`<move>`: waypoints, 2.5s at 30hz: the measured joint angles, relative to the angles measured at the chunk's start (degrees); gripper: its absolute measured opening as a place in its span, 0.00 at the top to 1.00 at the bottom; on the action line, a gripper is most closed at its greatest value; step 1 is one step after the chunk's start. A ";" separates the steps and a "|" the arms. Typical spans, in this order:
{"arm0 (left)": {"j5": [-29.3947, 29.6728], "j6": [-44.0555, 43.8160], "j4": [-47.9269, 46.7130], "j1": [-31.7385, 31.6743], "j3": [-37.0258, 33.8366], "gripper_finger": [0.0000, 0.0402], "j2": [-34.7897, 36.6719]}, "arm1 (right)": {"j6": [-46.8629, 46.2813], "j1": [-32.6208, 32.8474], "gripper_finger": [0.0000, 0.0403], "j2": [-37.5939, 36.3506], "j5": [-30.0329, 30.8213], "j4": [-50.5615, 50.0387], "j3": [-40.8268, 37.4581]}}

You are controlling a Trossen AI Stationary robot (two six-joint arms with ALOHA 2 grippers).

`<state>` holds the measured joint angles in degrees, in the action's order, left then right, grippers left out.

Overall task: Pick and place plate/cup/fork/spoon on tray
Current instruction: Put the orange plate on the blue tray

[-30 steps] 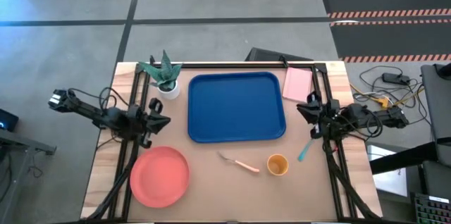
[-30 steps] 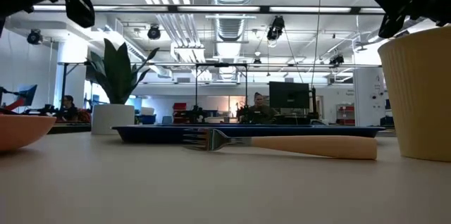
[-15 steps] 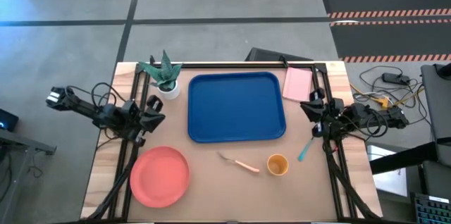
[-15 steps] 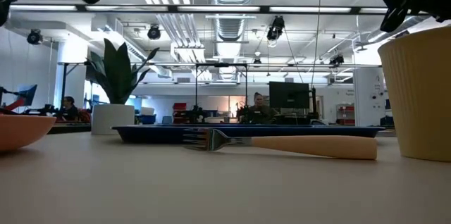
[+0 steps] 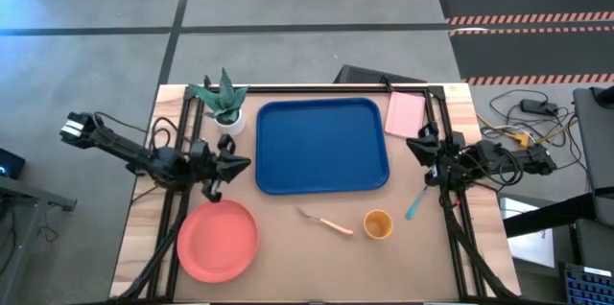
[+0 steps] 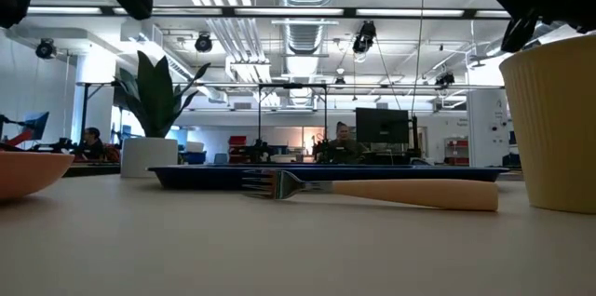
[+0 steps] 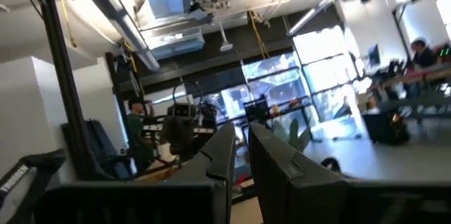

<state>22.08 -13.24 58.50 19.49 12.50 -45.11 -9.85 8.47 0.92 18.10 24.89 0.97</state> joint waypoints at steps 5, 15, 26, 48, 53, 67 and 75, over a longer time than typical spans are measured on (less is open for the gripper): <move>0.95 -1.43 -0.22 0.00 0.86 0.99 -1.87 | -3.41 0.00 0.92 0.01 -0.03 -2.81 0.00; 0.93 0.10 -0.58 0.02 7.75 0.99 -10.50 | -7.13 0.00 0.92 0.01 -0.22 -4.50 0.00; 0.67 -9.67 -5.06 0.08 12.52 0.99 -19.62 | -4.48 0.00 0.92 0.03 0.19 -4.48 0.97; 2.65 -54.17 -57.08 3.89 29.14 1.00 -24.60 | 0.94 0.00 0.92 0.03 0.01 -14.11 7.85; 1.68 -61.13 -66.37 4.67 32.70 1.00 -26.34 | 0.94 0.00 0.92 0.13 0.01 -14.96 7.85; -2.32 -69.48 -86.77 8.33 50.70 1.00 -38.77 | 1.20 0.00 0.92 0.76 1.84 -15.25 7.85; -3.05 -80.65 -96.68 13.21 58.17 1.00 -43.55 | 2.58 0.00 0.92 0.76 3.01 -15.44 7.85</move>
<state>19.03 -93.89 -38.18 32.70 70.67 -88.65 -7.27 8.47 1.67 21.10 9.45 8.82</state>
